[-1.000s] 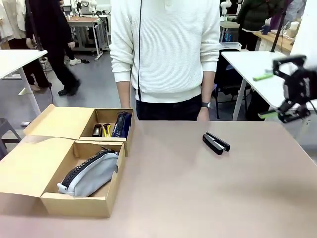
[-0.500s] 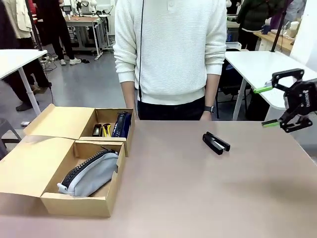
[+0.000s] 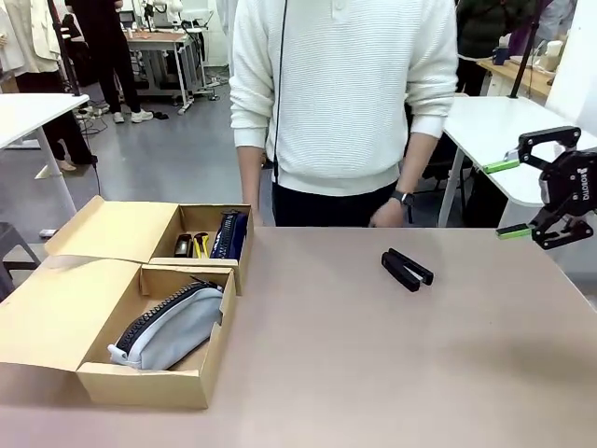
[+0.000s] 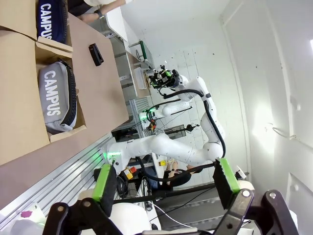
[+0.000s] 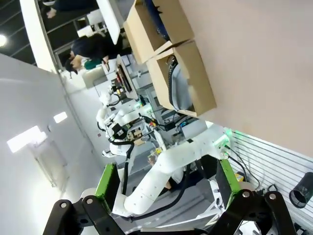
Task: Place items inside the box.
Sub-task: Pick up a Pencil pouch or Stapler and place it inside the Mailer Box closest to the robot.
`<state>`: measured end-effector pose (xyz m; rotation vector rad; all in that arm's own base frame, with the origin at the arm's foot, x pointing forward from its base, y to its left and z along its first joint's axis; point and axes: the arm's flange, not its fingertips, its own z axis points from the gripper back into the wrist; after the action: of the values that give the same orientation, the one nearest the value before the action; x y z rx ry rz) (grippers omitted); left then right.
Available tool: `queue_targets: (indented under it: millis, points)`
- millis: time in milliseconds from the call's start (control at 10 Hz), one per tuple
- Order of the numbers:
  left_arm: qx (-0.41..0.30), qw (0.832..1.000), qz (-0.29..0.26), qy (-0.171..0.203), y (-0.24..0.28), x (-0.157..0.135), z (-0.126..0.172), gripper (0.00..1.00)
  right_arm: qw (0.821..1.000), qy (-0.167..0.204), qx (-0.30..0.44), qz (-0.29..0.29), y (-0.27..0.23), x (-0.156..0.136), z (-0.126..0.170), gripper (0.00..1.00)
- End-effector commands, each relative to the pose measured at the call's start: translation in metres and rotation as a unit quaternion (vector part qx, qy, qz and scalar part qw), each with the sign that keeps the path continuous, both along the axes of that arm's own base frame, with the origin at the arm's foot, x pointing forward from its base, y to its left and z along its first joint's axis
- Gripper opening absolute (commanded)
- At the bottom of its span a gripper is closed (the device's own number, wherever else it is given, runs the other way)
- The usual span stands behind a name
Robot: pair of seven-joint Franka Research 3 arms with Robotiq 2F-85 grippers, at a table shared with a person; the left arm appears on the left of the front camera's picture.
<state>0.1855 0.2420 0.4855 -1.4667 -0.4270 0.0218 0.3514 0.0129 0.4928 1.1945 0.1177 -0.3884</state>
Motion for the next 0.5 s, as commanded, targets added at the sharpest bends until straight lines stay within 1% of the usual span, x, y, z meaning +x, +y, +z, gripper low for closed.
queue_targets:
  millis: [0,100,200,300,400]
  points:
    - [-0.005,1.000,0.001,-0.011,0.000,-0.001,0.002,1.00,1.000,-0.001,0.000,0.001,0.000,0.000,0.001,1.00]
    - [-0.005,1.000,0.001,-0.011,0.000,-0.001,0.002,1.00,0.996,-0.010,-0.063,-0.065,-0.032,-0.043,0.001,1.00]
    - [-0.005,1.000,0.001,-0.011,0.000,-0.001,0.002,1.00,0.983,-0.100,-0.154,-0.016,-0.012,-0.040,0.007,1.00]
    - [-0.005,1.000,0.001,-0.011,0.000,-0.001,0.002,1.00,0.962,-0.142,-0.232,0.034,0.017,-0.016,0.005,1.00]
    - [-0.005,1.000,0.001,-0.011,0.000,-0.001,0.002,1.00,0.927,-0.165,-0.335,0.045,0.047,0.018,-0.003,1.00]
